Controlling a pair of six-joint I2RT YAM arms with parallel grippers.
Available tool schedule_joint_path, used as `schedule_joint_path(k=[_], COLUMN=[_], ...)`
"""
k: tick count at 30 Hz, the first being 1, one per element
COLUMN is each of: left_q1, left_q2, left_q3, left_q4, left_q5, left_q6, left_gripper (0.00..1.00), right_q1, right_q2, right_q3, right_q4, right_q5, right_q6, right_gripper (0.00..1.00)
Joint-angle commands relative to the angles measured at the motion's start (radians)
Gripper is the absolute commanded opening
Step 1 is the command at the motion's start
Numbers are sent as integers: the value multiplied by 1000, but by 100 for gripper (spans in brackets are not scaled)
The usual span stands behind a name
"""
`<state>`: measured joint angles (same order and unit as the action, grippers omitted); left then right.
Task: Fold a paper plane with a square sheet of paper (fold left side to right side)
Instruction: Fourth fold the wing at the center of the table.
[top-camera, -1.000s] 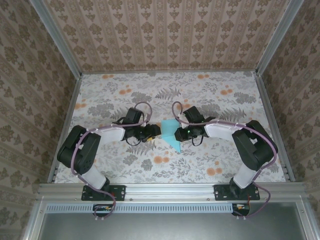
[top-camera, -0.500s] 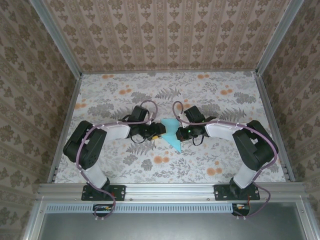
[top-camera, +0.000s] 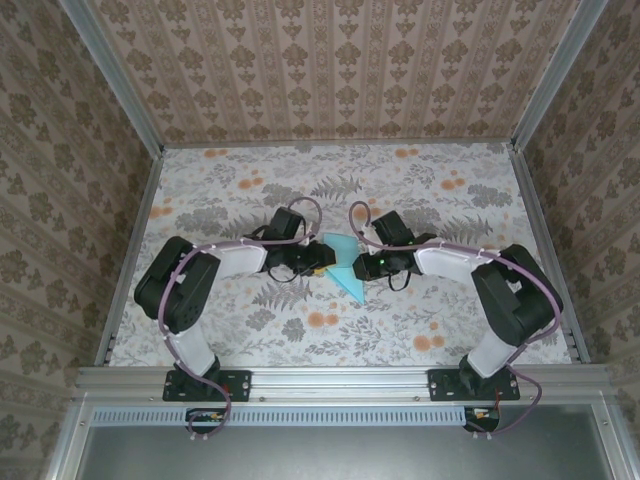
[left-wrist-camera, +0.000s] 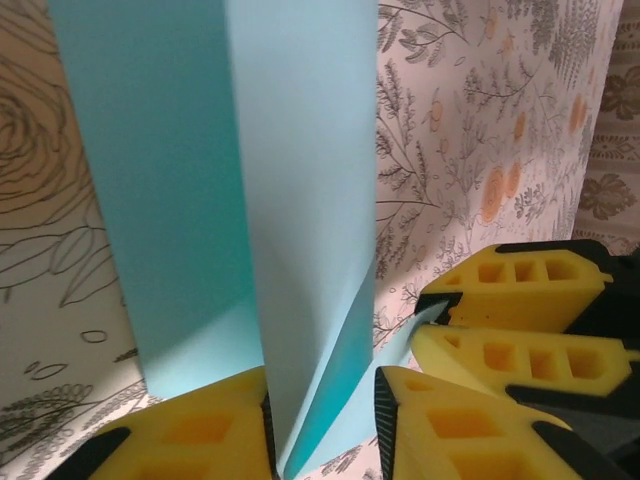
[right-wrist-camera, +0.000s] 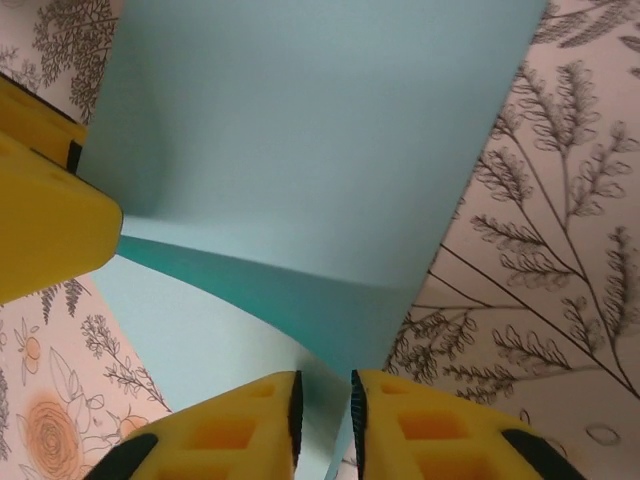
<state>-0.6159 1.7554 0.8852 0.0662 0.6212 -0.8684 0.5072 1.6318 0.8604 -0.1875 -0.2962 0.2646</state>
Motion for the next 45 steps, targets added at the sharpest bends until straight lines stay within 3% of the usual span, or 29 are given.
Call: schedule_joint_path(k=[1, 4, 11, 16, 23, 32, 36, 41, 45], left_q1=[-8, -11, -14, -15, -15, -14, -13, -2, 20], left_q2=[6, 3, -5, -4, 0, 4, 1, -25, -78], left_q3=[45, 55, 74, 87, 101, 108, 113, 108, 92], left_q4=[21, 18, -10, -19, -33, -51, -67, -90, -127], left_q5=[15, 15, 9, -3, -3, -4, -8, -14, -27], left_q6=[-16, -20, -40, -56, -57, -46, -32, -12, 19], left_gripper=[30, 28, 23, 20, 18, 18, 19, 34, 46], right_q1=[-5, -2, 143, 277, 347, 353, 353, 352, 343], right_q2=[-107, -188, -329, -266, -101, -24, -16, -26, -33], right_q3=[-17, -32, -110, -122, -53, -13, -6, -15, -30], right_q4=[-54, -82, -57, -15, -16, -16, -25, -24, -14], right_q5=[101, 157, 309, 441, 504, 533, 539, 520, 465], right_q6=[-8, -14, 2, 25, 23, 26, 33, 40, 54], right_gripper=[35, 45, 49, 51, 51, 38, 26, 10, 5])
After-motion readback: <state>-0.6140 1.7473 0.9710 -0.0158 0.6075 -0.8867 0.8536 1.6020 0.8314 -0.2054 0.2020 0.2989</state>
